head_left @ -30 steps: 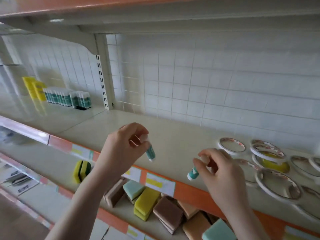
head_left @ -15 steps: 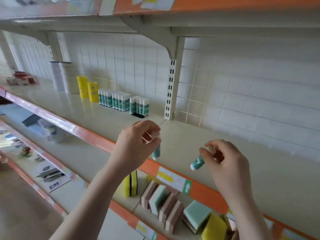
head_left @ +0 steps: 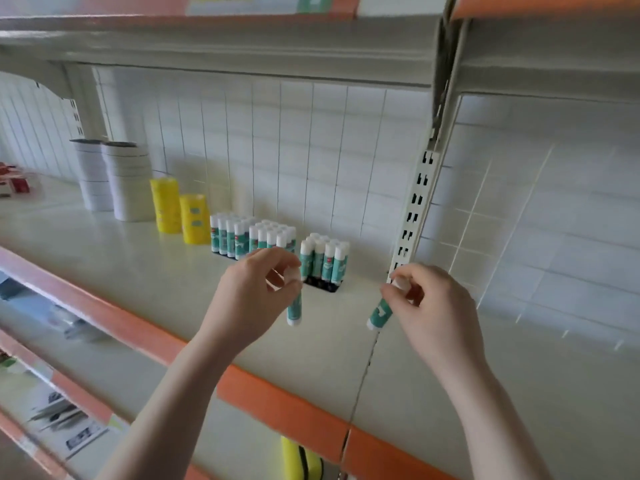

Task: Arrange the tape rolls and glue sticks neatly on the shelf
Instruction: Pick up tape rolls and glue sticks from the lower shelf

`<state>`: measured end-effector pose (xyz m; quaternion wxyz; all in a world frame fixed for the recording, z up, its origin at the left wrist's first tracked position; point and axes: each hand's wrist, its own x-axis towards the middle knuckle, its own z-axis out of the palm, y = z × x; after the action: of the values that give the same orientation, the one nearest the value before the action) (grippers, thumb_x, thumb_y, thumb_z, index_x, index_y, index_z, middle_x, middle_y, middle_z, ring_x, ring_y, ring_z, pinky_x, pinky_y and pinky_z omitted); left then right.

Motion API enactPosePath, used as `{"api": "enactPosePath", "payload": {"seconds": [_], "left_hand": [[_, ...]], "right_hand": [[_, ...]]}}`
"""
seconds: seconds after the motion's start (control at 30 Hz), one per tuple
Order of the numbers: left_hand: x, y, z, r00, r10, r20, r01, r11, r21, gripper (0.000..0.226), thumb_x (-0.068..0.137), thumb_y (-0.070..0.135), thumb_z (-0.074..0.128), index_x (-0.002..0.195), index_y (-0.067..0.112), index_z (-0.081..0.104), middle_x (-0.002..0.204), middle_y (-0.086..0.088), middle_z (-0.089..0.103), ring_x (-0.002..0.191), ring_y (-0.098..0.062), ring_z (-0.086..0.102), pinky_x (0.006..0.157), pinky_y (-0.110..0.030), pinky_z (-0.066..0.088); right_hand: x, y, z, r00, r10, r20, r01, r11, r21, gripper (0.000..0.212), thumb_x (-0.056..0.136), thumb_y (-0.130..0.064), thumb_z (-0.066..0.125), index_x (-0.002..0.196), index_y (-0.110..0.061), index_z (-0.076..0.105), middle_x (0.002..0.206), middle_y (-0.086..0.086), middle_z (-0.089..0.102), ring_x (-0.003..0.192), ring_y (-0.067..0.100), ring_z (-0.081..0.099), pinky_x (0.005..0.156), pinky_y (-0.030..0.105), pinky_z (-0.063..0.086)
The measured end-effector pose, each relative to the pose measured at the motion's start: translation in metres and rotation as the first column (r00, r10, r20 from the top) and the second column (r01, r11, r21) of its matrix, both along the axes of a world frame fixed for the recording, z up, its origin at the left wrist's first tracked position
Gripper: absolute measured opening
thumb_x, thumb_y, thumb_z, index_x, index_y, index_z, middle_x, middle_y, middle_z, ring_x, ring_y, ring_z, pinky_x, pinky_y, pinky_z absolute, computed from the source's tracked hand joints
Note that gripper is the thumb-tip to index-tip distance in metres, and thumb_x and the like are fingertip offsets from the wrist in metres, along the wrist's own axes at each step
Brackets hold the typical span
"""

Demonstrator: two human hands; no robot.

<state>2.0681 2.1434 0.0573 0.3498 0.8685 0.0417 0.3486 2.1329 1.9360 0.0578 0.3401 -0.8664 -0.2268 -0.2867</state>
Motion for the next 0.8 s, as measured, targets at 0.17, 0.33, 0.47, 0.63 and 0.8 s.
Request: {"api": "enactPosePath", "payload": {"seconds": [0.17, 0.33, 0.47, 0.63, 0.8], "left_hand": [[0.027, 0.062, -0.008, 0.998, -0.037, -0.046, 0.038, 0.999, 0.017, 0.016, 0.077, 0.01, 0.069, 0.079, 0.025, 0.063, 0.074, 0.013, 0.061, 0.071, -0.002, 0.058, 0.065, -0.014, 0.044], [0.051, 0.113, -0.013, 0.993, -0.11, -0.042, 0.112, 0.992, 0.06, 0.013, 0.078, 0.012, 0.068, 0.081, 0.023, 0.064, 0.074, 0.013, 0.06, 0.068, -0.004, 0.059, 0.067, -0.028, 0.049], [0.069, 0.148, -0.012, 0.977, -0.206, -0.057, 0.209, 0.976, 0.063, 0.014, 0.078, 0.011, 0.067, 0.078, 0.024, 0.062, 0.072, 0.013, 0.058, 0.07, -0.004, 0.057, 0.065, -0.021, 0.046], [0.088, 0.169, -0.014, 0.957, -0.278, -0.078, 0.282, 0.959, 0.041, 0.014, 0.077, 0.012, 0.066, 0.079, 0.026, 0.063, 0.074, 0.011, 0.06, 0.07, -0.005, 0.058, 0.067, -0.025, 0.049], [0.101, 0.17, -0.022, 0.947, -0.315, -0.058, 0.314, 0.949, -0.026, 0.014, 0.077, 0.009, 0.066, 0.079, 0.023, 0.064, 0.074, 0.012, 0.06, 0.073, -0.003, 0.057, 0.065, -0.016, 0.045]], "right_hand": [[0.019, 0.054, 0.002, 0.995, -0.092, -0.042, 0.086, 0.988, -0.127, 0.007, 0.083, -0.026, 0.064, 0.087, -0.021, 0.063, 0.084, -0.007, 0.06, 0.074, 0.019, 0.057, 0.066, 0.029, 0.042], [0.035, 0.107, -0.001, 0.97, -0.227, -0.092, 0.198, 0.948, -0.251, 0.013, 0.086, -0.027, 0.057, 0.096, -0.02, 0.063, 0.093, -0.004, 0.06, 0.086, 0.019, 0.058, 0.071, 0.029, 0.043], [0.052, 0.139, -0.002, 0.943, -0.315, -0.105, 0.272, 0.914, -0.3, 0.019, 0.088, -0.028, 0.054, 0.103, -0.019, 0.063, 0.099, -0.002, 0.062, 0.092, 0.022, 0.059, 0.075, 0.031, 0.045], [0.072, 0.156, 0.001, 0.911, -0.391, -0.128, 0.332, 0.883, -0.333, 0.02, 0.089, -0.027, 0.053, 0.104, -0.019, 0.064, 0.104, 0.0, 0.063, 0.095, 0.023, 0.058, 0.075, 0.03, 0.044], [0.087, 0.162, -0.002, 0.917, -0.372, -0.143, 0.304, 0.886, -0.351, 0.023, 0.09, -0.028, 0.055, 0.108, -0.017, 0.063, 0.104, 0.0, 0.061, 0.093, 0.02, 0.058, 0.072, 0.029, 0.042]]}}
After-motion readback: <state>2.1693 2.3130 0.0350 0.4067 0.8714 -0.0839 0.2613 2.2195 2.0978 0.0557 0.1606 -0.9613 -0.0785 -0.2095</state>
